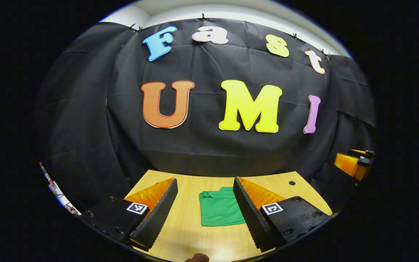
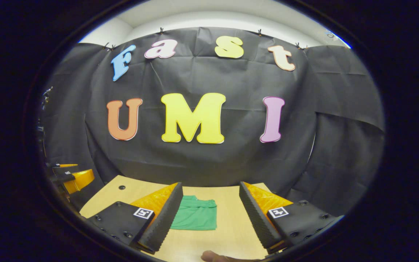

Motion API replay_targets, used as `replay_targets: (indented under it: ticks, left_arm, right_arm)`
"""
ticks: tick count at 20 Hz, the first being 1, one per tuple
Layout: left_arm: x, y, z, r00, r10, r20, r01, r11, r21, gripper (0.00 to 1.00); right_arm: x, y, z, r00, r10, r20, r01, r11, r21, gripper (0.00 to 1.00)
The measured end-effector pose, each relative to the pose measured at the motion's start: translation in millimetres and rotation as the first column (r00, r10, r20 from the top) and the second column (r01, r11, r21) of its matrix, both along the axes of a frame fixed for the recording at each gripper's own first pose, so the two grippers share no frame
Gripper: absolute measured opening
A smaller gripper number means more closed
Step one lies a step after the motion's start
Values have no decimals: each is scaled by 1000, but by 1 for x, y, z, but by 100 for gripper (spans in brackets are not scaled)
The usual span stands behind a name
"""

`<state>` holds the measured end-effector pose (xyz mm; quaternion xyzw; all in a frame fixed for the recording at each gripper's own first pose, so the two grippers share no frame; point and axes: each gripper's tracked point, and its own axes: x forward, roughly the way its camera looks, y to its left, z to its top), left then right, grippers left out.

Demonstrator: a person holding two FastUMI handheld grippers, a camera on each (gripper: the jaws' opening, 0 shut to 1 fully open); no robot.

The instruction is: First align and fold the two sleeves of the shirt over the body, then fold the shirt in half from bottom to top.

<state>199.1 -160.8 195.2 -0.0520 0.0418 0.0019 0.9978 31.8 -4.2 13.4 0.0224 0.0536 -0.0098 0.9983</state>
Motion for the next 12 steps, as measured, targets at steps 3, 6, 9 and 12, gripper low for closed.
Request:
replay_targets:
  ticks: [3,6,9,12]
  left_arm:
    - [-14,-3,5,1000,-13,28,12,1000,14,98]
    - [-23,-9,7,999,-21,43,21,1000,17,98]
    - [-25,-19,10,998,-36,58,35,999,16,98]
    - [-22,-30,8,997,-58,49,56,998,33,98]
  right_arm:
    - [-9,-6,8,998,-20,56,19,999,33,96]
    - [-10,-4,-1,998,-46,51,45,999,23,96]
    - [-5,-4,-12,999,-27,19,27,999,25,96]
    - [-20,-3,-12,1000,-8,14,8,1000,21,96]
